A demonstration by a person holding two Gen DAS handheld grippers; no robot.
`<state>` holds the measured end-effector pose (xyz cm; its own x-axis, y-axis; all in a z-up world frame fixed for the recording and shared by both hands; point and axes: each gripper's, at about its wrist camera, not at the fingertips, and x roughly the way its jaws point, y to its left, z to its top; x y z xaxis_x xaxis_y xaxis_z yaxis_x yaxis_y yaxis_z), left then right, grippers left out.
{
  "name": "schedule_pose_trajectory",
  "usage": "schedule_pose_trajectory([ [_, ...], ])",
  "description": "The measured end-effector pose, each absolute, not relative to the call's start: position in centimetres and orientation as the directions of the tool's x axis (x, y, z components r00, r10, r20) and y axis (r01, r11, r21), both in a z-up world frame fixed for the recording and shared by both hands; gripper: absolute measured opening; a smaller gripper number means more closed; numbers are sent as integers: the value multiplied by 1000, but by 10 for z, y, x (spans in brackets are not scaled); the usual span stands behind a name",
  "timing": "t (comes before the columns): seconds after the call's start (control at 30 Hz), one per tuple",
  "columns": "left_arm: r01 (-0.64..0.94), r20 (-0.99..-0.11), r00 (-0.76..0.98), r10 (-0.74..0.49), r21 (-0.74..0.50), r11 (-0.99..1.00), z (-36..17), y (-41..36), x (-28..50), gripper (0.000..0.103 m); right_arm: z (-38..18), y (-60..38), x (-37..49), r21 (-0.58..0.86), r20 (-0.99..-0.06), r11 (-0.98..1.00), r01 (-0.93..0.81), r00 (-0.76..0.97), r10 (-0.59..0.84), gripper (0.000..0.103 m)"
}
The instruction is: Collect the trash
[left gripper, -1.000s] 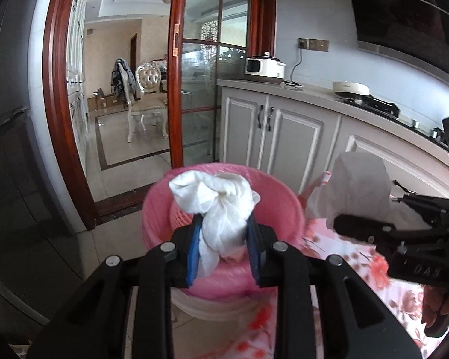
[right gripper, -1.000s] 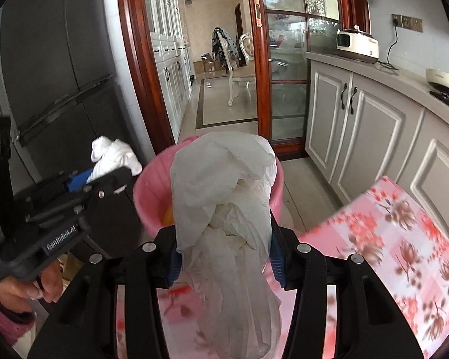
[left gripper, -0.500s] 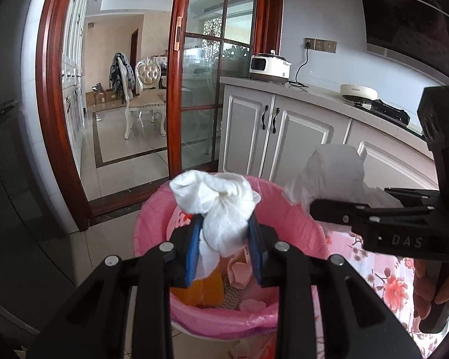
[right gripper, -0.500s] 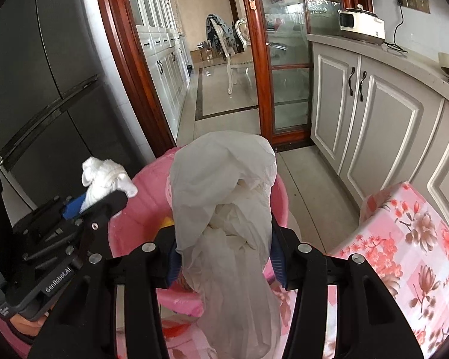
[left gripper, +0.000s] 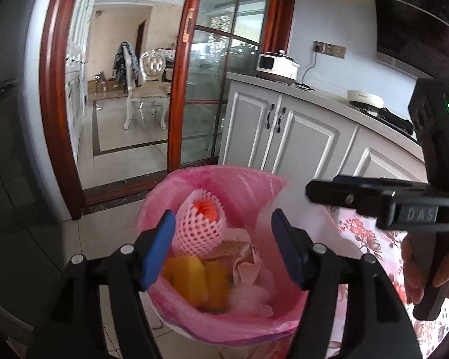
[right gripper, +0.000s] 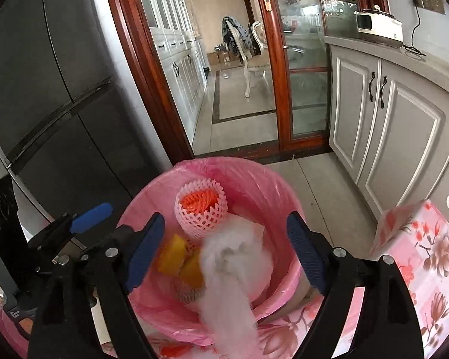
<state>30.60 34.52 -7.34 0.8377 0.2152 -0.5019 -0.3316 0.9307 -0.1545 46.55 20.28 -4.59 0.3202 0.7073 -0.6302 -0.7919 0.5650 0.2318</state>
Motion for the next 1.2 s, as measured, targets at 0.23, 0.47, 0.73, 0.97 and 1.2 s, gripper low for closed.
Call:
schedule_pose_trajectory([
  [0.23, -379, -496, 825, 270, -132, 916, -72, 343, 287, 76, -39, 184, 460, 254, -614, 579, -775, 333, 715, 79],
  [0.47, -422, -476, 808, 346, -58, 905, -53, 325, 271, 94, -8, 163, 433, 241, -575, 601, -762, 387, 721, 79],
  [0.73, -488, -426, 789, 442, 2, 873, -15, 302, 240, 98, 22, 103, 382, 272, -499, 624, -733, 447, 742, 85],
  [0.97, -498, -421, 791, 444, -22, 867, 1, 273, 204, 99, 24, 51, 341, 264, -514, 685, -679, 502, 696, 85],
  [1.2, -457, -456, 788, 413, 15, 889, 1, 235, 191, 99, 19, 24, 306, 199, -532, 723, -662, 547, 647, 85],
])
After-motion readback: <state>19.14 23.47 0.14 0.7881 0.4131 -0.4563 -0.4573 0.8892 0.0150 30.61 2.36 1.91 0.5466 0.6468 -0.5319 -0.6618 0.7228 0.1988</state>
